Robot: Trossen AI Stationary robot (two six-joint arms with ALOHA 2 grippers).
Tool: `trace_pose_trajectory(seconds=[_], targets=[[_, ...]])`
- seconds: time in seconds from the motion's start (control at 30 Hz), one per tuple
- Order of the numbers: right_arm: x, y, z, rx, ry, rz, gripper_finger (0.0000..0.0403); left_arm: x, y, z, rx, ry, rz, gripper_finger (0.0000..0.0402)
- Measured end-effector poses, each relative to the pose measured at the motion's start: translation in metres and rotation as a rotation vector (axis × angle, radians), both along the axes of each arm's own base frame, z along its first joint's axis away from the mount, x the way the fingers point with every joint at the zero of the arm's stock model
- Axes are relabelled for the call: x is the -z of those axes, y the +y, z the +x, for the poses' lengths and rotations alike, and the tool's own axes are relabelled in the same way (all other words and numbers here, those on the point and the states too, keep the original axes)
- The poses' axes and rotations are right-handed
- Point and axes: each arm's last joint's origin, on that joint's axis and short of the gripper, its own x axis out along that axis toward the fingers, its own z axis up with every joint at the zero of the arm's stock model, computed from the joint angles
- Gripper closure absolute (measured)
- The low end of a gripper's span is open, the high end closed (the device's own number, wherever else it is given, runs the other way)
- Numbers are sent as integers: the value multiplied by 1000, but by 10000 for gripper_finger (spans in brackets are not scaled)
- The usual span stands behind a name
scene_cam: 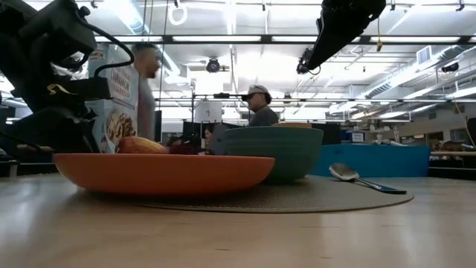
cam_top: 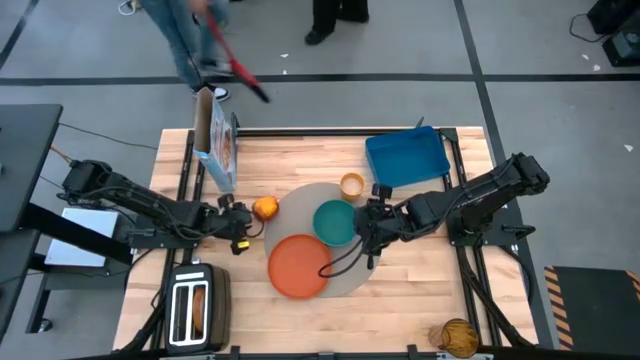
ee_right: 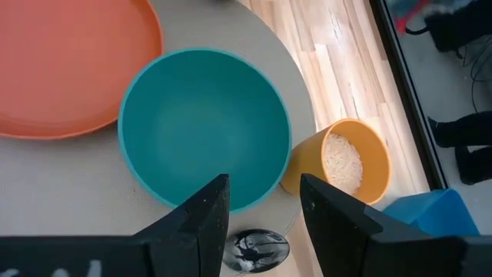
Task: Arrange a breakfast setting
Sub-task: Put the orange cup with rice grain on top right of the round table mat, then adjust the apple on the round table mat
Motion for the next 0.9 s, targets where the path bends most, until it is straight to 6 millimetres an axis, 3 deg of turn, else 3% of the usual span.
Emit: trace_pose_trajectory(seconds=[0.27, 0.37, 0.57, 0.7, 0.9], targets=[[0, -5, 3, 21, -11, 6, 235, -2, 1, 2, -43, -44, 49, 264], [0, -7, 3, 25, -12, 7, 235, -2, 1, 2, -56, -54, 29, 290], [-1, -8, 4, 30, -25, 11, 235, -2, 1, 2, -52, -52, 12, 379], [-1, -8, 4, 29, -25, 11, 235, -4, 0, 5, -51, -71, 5, 381], [-1, -7, 4, 6, -12, 39, 235, -44, -4, 23, 19, -54, 6, 381]])
